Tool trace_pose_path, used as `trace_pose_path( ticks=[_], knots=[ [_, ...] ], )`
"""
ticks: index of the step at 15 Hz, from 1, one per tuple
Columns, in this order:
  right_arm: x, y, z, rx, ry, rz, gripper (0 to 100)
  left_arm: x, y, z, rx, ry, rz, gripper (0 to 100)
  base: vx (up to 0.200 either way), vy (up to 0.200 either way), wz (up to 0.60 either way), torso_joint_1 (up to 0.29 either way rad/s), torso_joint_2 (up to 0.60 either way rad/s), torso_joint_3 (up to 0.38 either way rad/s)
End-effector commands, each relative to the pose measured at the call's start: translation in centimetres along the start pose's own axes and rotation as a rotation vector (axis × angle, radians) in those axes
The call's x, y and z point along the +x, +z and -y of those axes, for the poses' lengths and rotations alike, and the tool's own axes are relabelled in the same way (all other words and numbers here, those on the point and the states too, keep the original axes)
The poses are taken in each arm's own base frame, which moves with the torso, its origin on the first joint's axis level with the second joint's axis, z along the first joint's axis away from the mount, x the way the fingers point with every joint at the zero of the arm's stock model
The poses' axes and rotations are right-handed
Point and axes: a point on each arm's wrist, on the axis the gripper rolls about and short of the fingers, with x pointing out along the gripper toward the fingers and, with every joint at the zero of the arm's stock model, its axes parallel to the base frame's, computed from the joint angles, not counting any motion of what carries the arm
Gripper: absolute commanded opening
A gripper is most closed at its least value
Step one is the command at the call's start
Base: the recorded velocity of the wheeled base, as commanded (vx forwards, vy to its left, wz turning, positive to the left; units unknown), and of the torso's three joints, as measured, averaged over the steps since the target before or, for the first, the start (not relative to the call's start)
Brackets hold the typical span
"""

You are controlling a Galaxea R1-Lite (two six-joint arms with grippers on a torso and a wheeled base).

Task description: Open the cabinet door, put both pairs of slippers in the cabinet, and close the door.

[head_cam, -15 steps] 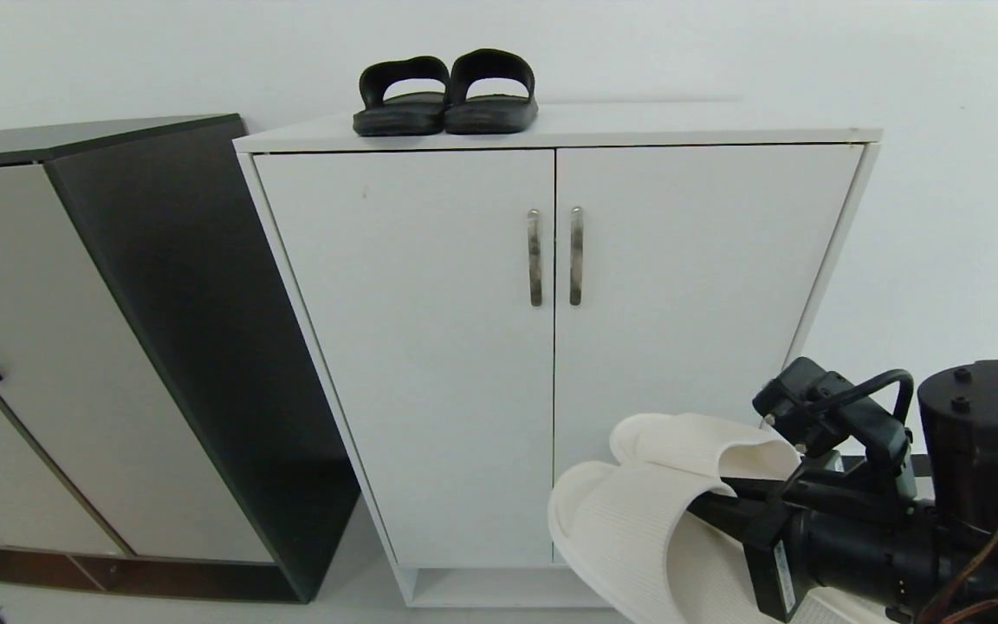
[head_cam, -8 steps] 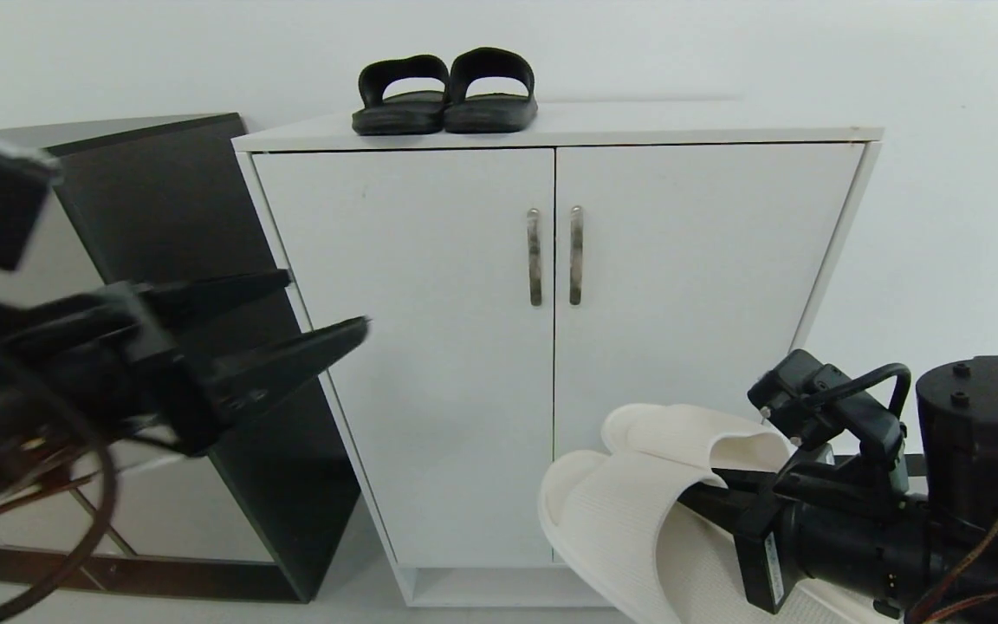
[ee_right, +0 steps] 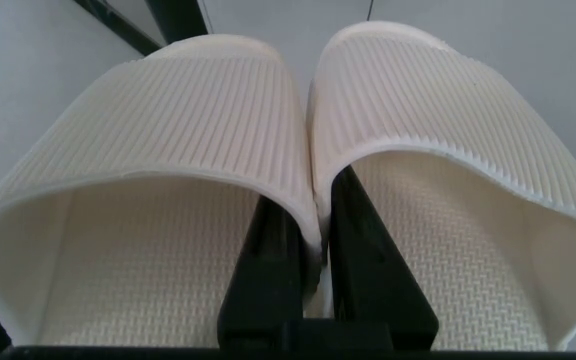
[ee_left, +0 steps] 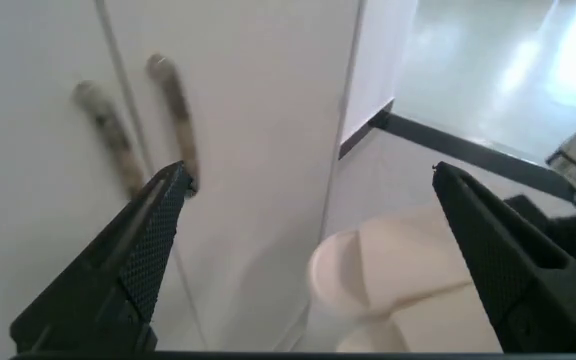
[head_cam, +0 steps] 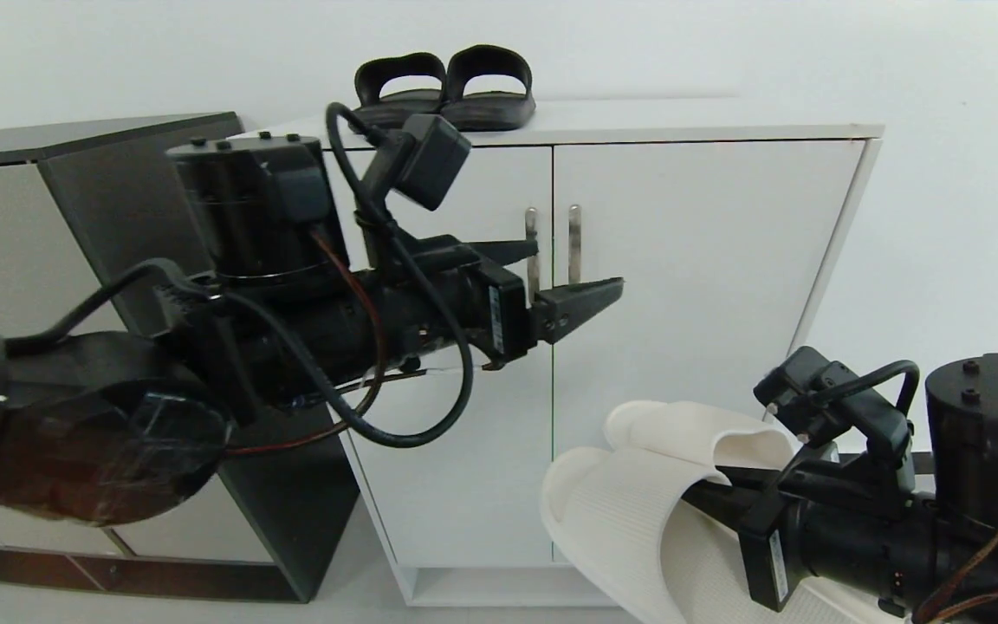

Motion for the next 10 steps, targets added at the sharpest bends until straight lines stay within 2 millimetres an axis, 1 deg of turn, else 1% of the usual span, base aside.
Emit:
trace_pose_path(
  ticks=[1,2,4,5,7,8,10],
  knots=[
    [0.1,0.0,-0.1,-0.001,0.002,-0.003,0,2.4,-0.8,-0.7,-0.054,-0.056,-0.015,100,0.000,0.000,0.00,0.000,0.00,0.000],
    [0.1,0.0,-0.1,-0.001,0.002,-0.003,0,2.8,-0.6,-0.9,-0.089,-0.100,-0.010,100,0.000,0.000,0.00,0.000,0.00,0.000],
    [0.0,-0.2,0.0,-0.003,0.001,-0.010,0,3.3,-0.3,-1.9,-0.154,-0.133,-0.028,100,0.000,0.000,0.00,0.000,0.00,0.000],
    [0.0,-0.2,0.0,-0.003,0.000,-0.008,0,3.2,-0.1,-2.4,-0.184,-0.149,-0.039,100,0.000,0.000,0.00,0.000,0.00,0.000],
    [0.1,-0.2,0.0,-0.003,0.001,-0.010,0,2.9,0.6,-3.1,-0.289,-0.234,-0.045,100,0.000,0.000,0.00,0.000,0.00,0.000],
    [0.1,-0.3,0.0,-0.003,0.001,-0.014,0,2.9,0.9,-3.2,-0.331,-0.252,-0.043,100,0.000,0.000,0.00,0.000,0.00,0.000],
    [0.2,-0.4,0.0,-0.004,0.001,-0.017,0,2.9,1.6,-2.9,-0.364,-0.256,-0.033,100,0.000,0.000,0.00,0.000,0.00,0.000]
  ],
)
